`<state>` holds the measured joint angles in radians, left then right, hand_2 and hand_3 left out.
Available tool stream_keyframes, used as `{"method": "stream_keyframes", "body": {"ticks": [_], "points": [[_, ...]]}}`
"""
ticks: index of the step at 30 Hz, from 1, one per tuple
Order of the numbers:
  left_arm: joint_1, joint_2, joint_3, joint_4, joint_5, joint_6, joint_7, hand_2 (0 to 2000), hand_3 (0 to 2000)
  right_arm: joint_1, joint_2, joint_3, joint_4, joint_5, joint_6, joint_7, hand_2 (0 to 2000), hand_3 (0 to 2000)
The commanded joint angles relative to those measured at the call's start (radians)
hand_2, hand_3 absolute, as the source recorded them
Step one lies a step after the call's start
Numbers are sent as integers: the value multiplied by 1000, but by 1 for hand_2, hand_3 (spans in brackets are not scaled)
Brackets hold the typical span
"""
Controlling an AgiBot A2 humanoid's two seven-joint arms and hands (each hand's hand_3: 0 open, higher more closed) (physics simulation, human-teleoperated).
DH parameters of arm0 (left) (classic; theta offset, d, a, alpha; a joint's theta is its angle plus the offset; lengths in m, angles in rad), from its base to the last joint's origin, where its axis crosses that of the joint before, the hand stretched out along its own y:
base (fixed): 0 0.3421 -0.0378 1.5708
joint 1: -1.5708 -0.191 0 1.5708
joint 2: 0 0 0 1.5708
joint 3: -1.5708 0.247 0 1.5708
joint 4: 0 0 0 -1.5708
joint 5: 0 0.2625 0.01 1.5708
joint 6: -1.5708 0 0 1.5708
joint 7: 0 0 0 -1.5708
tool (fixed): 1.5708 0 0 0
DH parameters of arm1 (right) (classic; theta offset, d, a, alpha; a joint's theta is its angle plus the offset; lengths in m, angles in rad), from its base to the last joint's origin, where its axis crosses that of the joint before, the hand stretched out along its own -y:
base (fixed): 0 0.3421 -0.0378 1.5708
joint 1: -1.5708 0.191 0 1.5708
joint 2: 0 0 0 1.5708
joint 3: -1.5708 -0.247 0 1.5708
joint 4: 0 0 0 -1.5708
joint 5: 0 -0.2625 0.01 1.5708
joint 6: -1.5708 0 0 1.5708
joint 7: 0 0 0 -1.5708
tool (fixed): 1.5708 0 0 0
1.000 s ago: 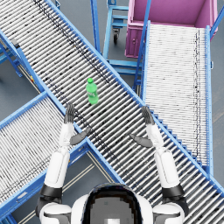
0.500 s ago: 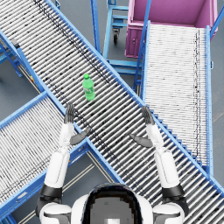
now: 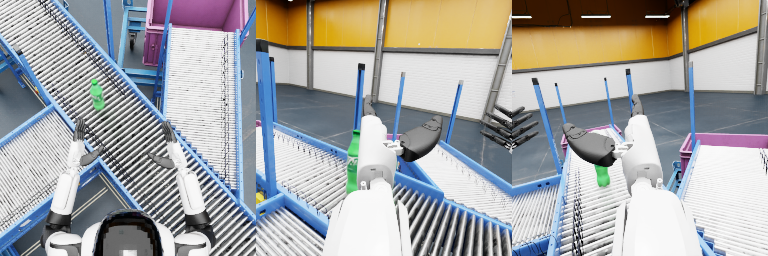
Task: Pick up the oil and place it on the left assembly line, put the cola on the right, and keep Sprite still
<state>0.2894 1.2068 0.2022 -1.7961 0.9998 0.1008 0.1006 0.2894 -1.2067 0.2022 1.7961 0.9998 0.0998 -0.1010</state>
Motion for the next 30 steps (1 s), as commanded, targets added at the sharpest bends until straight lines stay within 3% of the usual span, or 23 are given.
{"method": "stream_keyframes", "body": {"ticks": [1, 30], "points": [[0, 0, 0, 0, 0, 0, 0, 0, 0, 0, 0, 0, 0, 0, 0, 0, 0, 0], [0, 0, 0, 0, 0, 0, 0, 0, 0, 0, 0, 0, 0, 0, 0, 0, 0, 0]]}}
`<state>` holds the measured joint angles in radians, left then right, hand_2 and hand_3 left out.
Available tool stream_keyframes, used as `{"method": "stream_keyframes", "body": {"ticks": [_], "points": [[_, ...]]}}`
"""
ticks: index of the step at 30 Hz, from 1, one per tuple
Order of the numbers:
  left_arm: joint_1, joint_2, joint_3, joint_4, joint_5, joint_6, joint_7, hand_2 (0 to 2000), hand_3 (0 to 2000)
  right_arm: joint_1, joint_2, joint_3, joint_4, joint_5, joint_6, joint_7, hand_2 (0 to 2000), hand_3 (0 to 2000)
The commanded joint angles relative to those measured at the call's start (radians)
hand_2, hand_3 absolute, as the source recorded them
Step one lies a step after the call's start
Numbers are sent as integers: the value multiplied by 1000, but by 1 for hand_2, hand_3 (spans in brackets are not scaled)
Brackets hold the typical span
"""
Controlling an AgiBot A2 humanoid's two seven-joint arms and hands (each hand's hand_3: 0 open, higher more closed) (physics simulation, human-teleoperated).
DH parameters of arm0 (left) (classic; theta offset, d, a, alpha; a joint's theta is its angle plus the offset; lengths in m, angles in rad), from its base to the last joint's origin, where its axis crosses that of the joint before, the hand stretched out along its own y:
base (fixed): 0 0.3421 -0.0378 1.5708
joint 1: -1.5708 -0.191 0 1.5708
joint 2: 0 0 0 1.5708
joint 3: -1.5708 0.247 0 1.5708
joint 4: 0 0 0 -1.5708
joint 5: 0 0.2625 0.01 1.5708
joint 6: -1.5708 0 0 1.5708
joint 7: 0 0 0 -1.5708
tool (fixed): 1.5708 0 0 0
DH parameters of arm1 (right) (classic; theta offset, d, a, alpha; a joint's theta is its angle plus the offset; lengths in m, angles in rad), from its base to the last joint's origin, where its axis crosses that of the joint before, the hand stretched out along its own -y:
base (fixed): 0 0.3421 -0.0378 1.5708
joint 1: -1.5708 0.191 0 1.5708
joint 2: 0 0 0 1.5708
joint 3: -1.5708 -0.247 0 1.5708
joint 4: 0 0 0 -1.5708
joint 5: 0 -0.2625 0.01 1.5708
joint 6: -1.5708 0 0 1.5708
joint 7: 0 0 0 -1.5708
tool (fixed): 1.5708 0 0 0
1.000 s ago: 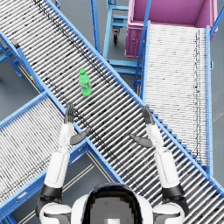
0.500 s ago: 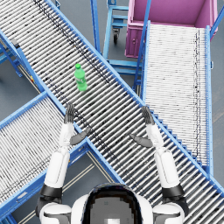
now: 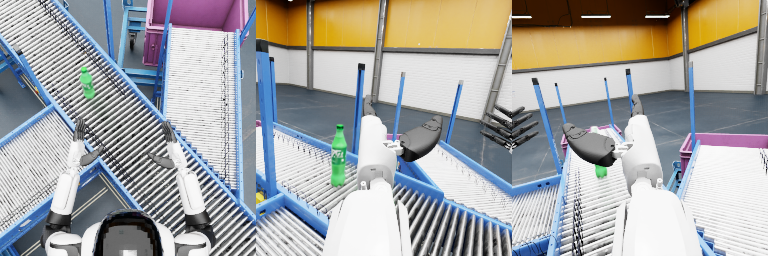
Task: Pick up the oil and place it on the left assembly line, put the cola on the right, and keep Sprite still
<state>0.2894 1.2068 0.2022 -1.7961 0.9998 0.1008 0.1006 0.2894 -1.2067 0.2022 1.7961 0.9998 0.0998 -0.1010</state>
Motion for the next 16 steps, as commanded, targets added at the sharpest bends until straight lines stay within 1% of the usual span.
{"method": "stream_keyframes", "body": {"ticks": [1, 16], "points": [[0, 0, 0, 0, 0, 0, 0, 0, 0, 0, 0, 0, 0, 0, 0, 0, 0, 0], [0, 0, 0, 0, 0, 0, 0, 0, 0, 0, 0, 0, 0, 0, 0, 0, 0, 0]]}}
